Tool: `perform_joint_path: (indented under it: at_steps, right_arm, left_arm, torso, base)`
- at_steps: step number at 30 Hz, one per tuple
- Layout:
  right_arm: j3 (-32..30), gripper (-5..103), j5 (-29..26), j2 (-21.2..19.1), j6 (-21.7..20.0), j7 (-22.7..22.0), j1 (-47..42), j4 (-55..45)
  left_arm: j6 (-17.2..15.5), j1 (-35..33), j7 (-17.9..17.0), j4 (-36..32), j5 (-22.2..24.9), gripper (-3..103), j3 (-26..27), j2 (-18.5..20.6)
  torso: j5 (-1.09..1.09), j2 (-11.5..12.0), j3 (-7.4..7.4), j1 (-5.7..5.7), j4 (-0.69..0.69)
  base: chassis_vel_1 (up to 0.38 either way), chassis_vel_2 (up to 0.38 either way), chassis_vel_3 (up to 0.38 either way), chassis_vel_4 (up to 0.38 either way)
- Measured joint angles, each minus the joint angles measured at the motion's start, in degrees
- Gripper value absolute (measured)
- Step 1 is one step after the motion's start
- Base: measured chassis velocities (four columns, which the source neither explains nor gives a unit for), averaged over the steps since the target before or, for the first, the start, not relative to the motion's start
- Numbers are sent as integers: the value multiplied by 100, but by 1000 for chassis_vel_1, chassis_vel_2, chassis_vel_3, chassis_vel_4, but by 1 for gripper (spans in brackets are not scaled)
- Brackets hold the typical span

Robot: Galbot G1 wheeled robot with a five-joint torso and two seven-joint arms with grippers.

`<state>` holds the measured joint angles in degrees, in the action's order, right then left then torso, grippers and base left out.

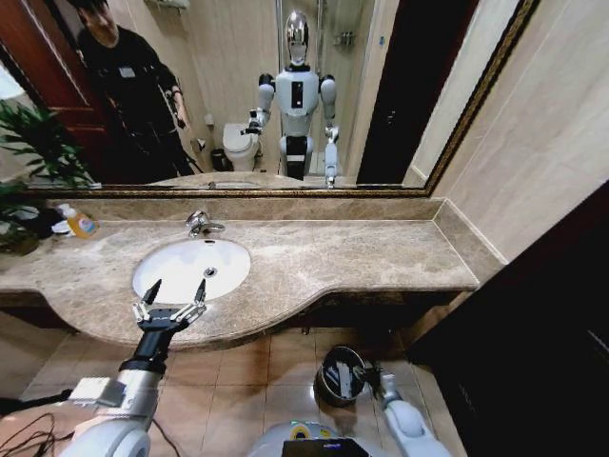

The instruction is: Pick up the trash from the sink and place it in the trash bin.

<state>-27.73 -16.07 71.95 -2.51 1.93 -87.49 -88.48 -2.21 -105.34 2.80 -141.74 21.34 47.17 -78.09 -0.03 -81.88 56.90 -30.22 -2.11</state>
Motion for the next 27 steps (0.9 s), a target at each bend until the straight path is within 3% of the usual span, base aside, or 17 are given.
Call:
perform_joint_path:
  at_steps: [2,3,5,11,14,19,25,27]
  right_arm:
    - [-353,90,-229,-11,268,-90,-423,-862]
    - [-353,90,-229,-11,268,-90,-423,-862]
    - [-957,98,-324,288,340,-14,-544,-1762]
    - [-1597,100,-542,125,581,-327,-445,-2708]
    - [-1980,100,-869,25,240,-510,-378,-3409]
    - [-2007,100,-862,101,61,-505,-378,-3837]
    - [-1680,100,-735,254,-724,183,-382,-4432]
    - [-1486,100,-690,184,-870,170,-229,-4413]
  left_arm:
    - [0,0,0,0,0,100,0,0]
    - [0,0,0,0,0,100,0,0]
    - [0,0,0,0,0,100,0,0]
    - [0,0,-1,0,0,100,0,0]
    - [0,0,-1,0,0,100,0,0]
    - [0,0,-1,0,0,100,0,0]
    - [0,0,-1,0,0,100,0,0]
    - [0,0,-1,0,0,100,1,0]
  torso:
    - [4,0,0,0,1]
    - [4,0,0,0,1]
    - [6,0,0,0,2]
    - [4,0,0,0,-1]
    - [3,0,0,-1,0]
    - [4,0,0,-1,0]
    - [2,0,0,0,1]
    - [3,0,0,0,0]
  base:
    - [0,0,0,0]
    - [0,0,0,0]
    - [0,0,0,0]
    - [0,0,0,0]
    - [0,0,0,0]
    - [0,0,0,0]
    - [0,0,0,0]
    - [0,0,0,0]
